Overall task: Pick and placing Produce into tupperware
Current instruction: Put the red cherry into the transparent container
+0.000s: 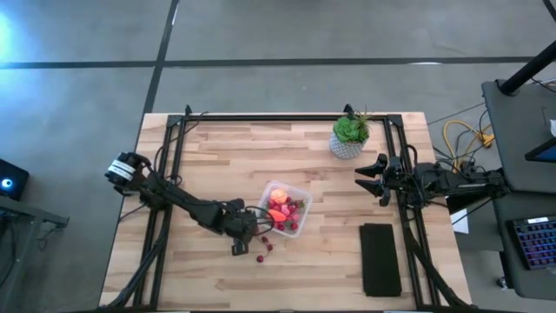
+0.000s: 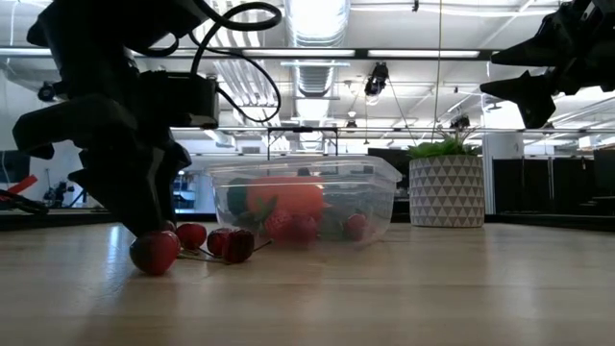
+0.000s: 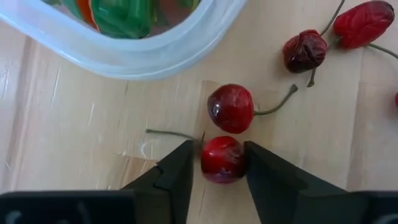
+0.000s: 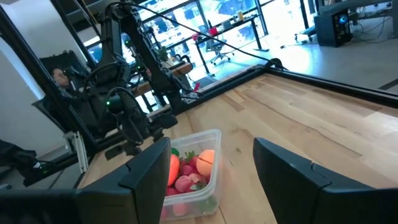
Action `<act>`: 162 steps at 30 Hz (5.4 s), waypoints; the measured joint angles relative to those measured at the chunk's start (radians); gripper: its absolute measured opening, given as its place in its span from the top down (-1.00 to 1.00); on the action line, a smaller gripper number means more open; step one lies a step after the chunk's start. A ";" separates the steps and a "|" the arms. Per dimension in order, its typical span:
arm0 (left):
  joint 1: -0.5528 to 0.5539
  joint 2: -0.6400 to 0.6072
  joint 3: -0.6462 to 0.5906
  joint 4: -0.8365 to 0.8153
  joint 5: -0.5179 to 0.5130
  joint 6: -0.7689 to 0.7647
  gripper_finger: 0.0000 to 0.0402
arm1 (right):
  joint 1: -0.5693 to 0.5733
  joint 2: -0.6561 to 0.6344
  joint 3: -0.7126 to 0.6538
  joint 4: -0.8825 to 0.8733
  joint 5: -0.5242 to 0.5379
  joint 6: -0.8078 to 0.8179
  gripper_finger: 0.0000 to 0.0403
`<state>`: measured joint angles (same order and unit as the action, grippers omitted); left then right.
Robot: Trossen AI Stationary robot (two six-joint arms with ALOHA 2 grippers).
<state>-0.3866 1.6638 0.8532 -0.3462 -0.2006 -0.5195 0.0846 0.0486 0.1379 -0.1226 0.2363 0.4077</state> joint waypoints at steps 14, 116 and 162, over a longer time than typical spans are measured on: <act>0.002 -0.210 0.101 -0.297 -0.167 0.005 0.52 | 0.000 0.000 0.000 0.000 0.000 0.000 -0.10; 0.072 -0.316 0.088 0.171 -0.144 0.178 0.43 | 0.000 0.025 0.000 0.000 0.000 0.000 -0.10; 0.038 0.146 0.222 0.018 0.145 0.580 0.25 | 0.000 0.033 0.000 0.000 0.000 0.000 -0.10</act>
<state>-0.3487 1.8095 1.0748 -0.3285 -0.0558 0.0601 0.0847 0.0814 0.1383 -0.1226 0.2363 0.4079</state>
